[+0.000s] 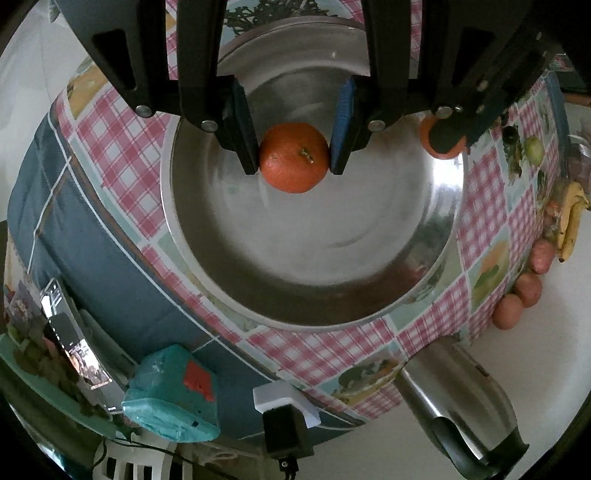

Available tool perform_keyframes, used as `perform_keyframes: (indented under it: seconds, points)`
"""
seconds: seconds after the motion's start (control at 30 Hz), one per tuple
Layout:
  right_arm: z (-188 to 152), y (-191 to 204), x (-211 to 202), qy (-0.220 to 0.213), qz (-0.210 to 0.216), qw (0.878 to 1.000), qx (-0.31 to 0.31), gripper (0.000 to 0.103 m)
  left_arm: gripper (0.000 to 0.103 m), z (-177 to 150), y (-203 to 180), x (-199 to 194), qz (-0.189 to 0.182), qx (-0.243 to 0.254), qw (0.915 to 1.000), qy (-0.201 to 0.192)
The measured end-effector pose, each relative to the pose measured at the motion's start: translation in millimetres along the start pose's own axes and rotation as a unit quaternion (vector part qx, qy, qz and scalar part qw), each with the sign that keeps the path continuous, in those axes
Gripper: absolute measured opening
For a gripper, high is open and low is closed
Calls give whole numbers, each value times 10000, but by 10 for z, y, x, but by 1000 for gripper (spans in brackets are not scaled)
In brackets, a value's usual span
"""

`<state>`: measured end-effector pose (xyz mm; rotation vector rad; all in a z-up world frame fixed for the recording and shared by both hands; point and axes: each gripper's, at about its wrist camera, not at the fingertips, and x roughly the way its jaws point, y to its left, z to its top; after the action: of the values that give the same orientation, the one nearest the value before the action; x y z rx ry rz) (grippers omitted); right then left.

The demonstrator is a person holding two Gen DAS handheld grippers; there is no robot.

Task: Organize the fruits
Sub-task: 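Carry both oranges to the steel plate and open both tools to release, then move both open tools back over the remaining fruit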

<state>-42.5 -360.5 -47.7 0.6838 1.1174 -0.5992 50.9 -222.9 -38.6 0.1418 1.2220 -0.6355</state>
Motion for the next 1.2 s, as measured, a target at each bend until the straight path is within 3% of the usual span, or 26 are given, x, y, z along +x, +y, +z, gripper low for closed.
perform_keyframes:
  seconds: [0.3,0.43,0.6,0.7,0.9,1.03,1.2]
  points:
    - [-6,9,32,57,-124,9999,-58,42,38,-40,-5,2,53,57,10000,30]
    - [5,22,-7,-14,-144,9999,-87,50,39,-57,-16,-28,56,67,10000,19]
    - [19,35,-69,-103,-147,9998,-115,50,60,-61,60,-130,105,-101,9998,-95]
    - [17,46,-105,-157,-137,9997,-145,55,65,-61,138,-210,145,-245,9995,-145]
    - [-5,137,-128,-192,-110,9991,-352,60,74,-83,394,-340,726,-597,9952,-279]
    - [-49,229,-109,-113,-22,9987,-503,60,75,-126,725,-412,1223,-1060,9864,-274]
    - [-130,399,-103,1,239,9967,-771,60,78,-221,1127,-579,1509,-1595,9749,-381]
